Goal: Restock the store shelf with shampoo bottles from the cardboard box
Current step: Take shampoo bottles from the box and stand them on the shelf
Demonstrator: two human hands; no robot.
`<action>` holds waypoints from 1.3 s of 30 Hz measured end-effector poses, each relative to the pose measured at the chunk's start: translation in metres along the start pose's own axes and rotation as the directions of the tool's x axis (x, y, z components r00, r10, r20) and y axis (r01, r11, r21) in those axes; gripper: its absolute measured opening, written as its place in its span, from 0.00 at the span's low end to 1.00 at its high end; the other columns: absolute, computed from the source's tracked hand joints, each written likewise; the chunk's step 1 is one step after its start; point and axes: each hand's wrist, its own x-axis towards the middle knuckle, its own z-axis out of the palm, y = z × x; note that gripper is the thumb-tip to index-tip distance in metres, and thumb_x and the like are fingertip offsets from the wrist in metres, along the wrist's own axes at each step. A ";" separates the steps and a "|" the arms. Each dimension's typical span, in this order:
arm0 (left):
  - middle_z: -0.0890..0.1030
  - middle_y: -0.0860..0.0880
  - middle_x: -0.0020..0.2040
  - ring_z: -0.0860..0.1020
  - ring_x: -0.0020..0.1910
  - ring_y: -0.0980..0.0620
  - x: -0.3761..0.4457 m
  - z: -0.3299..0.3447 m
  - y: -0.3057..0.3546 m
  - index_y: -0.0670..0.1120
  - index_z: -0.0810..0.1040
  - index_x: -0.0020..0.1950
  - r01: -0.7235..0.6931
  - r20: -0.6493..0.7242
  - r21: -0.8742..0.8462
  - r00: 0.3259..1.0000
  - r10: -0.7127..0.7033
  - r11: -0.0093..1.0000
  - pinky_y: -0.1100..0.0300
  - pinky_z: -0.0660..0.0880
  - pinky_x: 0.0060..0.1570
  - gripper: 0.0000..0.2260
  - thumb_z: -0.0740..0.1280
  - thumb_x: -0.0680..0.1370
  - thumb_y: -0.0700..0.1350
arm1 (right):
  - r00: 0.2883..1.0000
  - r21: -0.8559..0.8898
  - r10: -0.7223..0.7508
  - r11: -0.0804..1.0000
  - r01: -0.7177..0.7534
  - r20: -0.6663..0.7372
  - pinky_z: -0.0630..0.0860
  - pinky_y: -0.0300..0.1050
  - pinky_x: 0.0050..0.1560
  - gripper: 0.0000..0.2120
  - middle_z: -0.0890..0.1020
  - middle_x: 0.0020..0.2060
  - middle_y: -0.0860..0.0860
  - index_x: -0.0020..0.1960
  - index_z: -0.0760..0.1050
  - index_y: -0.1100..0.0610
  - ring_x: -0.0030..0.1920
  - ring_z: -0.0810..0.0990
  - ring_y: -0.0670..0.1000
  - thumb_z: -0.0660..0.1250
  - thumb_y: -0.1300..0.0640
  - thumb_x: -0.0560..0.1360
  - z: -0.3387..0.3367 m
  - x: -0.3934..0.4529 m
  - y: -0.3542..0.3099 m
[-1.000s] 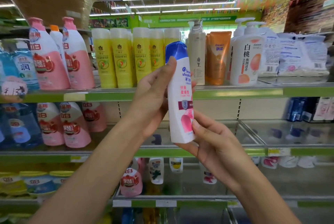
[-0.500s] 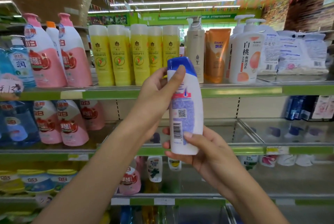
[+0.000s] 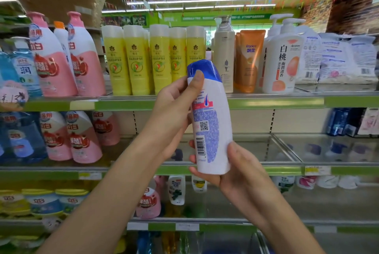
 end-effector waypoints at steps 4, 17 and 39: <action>0.82 0.53 0.41 0.80 0.41 0.58 -0.002 0.001 0.001 0.45 0.80 0.54 -0.047 -0.062 0.158 0.996 0.057 0.986 0.57 0.80 0.46 0.17 0.63 0.76 0.57 | 0.979 -0.319 -0.113 0.946 0.054 -0.167 0.75 0.60 0.63 0.29 0.82 0.58 0.55 0.64 0.77 0.54 0.59 0.80 0.55 0.76 0.44 0.66 0.007 0.000 0.002; 0.81 0.49 0.39 0.79 0.37 0.53 -0.002 -0.005 -0.010 0.47 0.81 0.47 -0.081 -0.066 0.075 0.994 0.086 0.994 0.58 0.77 0.39 0.06 0.67 0.77 0.49 | 0.986 -0.483 -0.083 0.876 0.003 -0.144 0.78 0.42 0.57 0.31 0.83 0.56 0.46 0.68 0.71 0.49 0.58 0.81 0.47 0.74 0.58 0.66 0.003 0.001 -0.003; 0.83 0.50 0.49 0.82 0.47 0.53 -0.017 -0.068 -0.037 0.43 0.78 0.59 -0.051 -0.167 0.345 0.979 0.114 0.937 0.57 0.78 0.44 0.12 0.68 0.76 0.44 | 0.986 -0.630 -0.029 0.772 -0.083 -0.166 0.80 0.45 0.55 0.20 0.85 0.49 0.48 0.58 0.78 0.55 0.52 0.83 0.46 0.75 0.66 0.68 -0.021 0.050 0.047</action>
